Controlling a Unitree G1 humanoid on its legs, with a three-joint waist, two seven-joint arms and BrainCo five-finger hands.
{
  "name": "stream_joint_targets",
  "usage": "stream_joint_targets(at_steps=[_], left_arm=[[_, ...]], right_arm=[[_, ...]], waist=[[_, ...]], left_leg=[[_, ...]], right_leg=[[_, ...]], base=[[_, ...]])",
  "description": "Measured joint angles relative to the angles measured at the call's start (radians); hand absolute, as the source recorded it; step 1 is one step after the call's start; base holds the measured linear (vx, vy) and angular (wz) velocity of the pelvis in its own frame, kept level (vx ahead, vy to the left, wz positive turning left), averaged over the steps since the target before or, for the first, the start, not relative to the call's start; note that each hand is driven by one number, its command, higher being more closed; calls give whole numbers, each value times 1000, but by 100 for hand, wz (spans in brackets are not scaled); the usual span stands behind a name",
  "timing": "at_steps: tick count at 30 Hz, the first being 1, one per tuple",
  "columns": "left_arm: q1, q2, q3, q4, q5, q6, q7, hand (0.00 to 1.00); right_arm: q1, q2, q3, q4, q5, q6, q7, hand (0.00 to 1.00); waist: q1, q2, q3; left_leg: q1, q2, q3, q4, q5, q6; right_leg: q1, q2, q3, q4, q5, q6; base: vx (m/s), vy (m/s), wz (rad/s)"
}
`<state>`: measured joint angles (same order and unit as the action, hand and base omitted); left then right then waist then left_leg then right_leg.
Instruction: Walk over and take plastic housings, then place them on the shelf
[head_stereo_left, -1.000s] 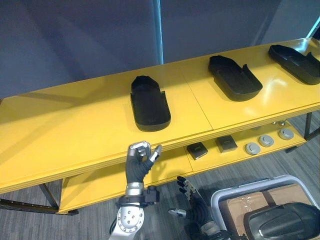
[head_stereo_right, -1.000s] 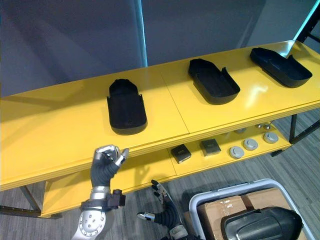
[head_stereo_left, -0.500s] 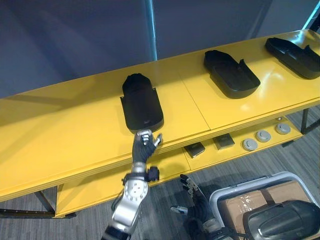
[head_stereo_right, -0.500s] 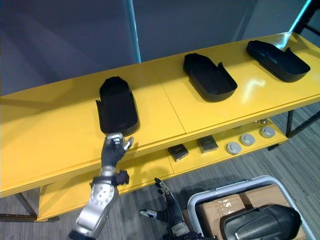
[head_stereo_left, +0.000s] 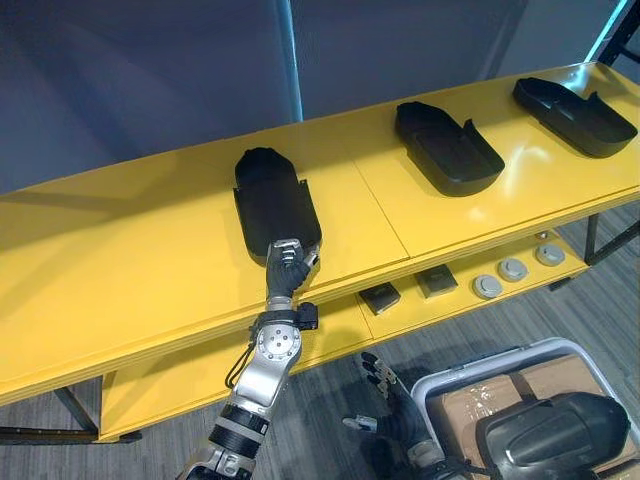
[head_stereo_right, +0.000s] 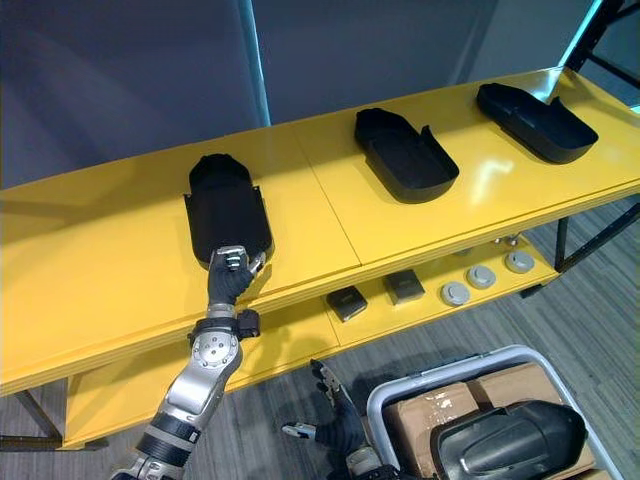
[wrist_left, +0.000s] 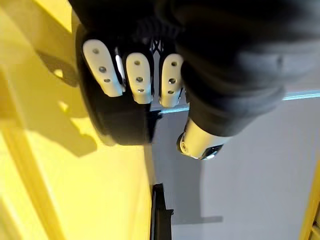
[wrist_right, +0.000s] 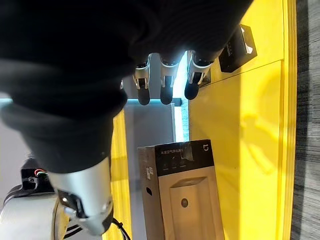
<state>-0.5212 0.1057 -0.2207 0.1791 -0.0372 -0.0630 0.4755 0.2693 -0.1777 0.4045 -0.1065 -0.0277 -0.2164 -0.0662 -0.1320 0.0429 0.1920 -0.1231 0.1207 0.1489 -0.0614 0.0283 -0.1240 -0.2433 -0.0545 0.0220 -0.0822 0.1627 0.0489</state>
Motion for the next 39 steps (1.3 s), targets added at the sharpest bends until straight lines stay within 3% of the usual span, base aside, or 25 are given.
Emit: stream_joint_targets(at_steps=[15,16,19,21,25,27,30,32,35,36,37,39], left_arm=[[-107,25,39,104,-21,19,23,100],[-107,27,39,105,-22,19,24,0],[-95,16,32,57,-46,21,28,0],[-28,2,-3,-123,-58,12,28,0],[214,-29,-131,-491,-48,-84,0,0],[311,-35,-162,-548,-29,-111,-14,0],[432,-40,-140,-585,13,-126,-30,0],[517,-47,-99,-608,31,-135,-34,0],[533,-55,-59,-609,32,-138,-47,0],[527,-55,-59,-609,32,-139,-47,0],[507,-59,-67,-595,37,-141,-49,0],[493,-60,-83,-576,53,-140,-54,0]], right_arm=[[0,11,-1,0,0,0,0,0],[0,13,-1,0,0,0,-1,0],[-2,18,-1,0,0,0,-5,0],[-4,21,-4,1,0,0,-11,0],[-23,43,-78,2,-18,0,-40,0],[-29,52,-132,2,-18,-1,-61,0],[-29,44,-223,1,-22,-3,-91,0],[-44,-7,-290,-1,-24,-3,-111,0],[-32,-36,-381,-17,-25,-3,-124,0],[-17,-33,-400,-33,-25,-2,-123,0],[35,-17,-431,-80,-24,-2,-121,0],[137,23,-445,-174,-20,-3,-104,0]], waist=[[-10,-32,16],[-12,-33,16],[-13,-33,16],[-11,-32,16],[-8,-31,16],[7,-29,15],[22,-23,9],[49,11,-11],[51,51,-38],[47,53,-40],[32,48,-36],[31,4,-22]], left_leg=[[3,-1,-1,1,0,0],[3,-1,-1,1,0,0],[5,-1,-8,4,0,0],[11,-1,-9,4,0,0],[25,1,6,3,-3,-1],[64,6,43,7,-24,-8],[83,25,52,157,-138,-13],[49,13,-187,351,-255,4],[49,-29,-447,441,-354,-4],[55,-34,-452,439,-369,3],[65,-44,-432,431,-390,31],[74,-77,-337,458,-408,62]], right_leg=[[4,-2,0,0,5,-1],[5,-2,0,0,5,-1],[12,-3,-1,0,5,-1],[18,0,-5,0,5,-1],[23,4,5,0,4,0],[43,14,41,0,2,3],[72,42,124,27,-13,13],[63,87,245,61,-27,20],[10,133,364,131,-41,36],[-7,141,383,152,-38,39],[-32,147,415,184,-35,58],[-38,137,511,176,1,94]], base=[[2,1,0],[0,0,0],[0,0,5],[0,0,2],[4,3,-7],[27,21,-53],[27,34,-89],[25,79,-155],[-47,148,-136],[-104,204,-103],[-83,208,-94],[-161,275,-122]])
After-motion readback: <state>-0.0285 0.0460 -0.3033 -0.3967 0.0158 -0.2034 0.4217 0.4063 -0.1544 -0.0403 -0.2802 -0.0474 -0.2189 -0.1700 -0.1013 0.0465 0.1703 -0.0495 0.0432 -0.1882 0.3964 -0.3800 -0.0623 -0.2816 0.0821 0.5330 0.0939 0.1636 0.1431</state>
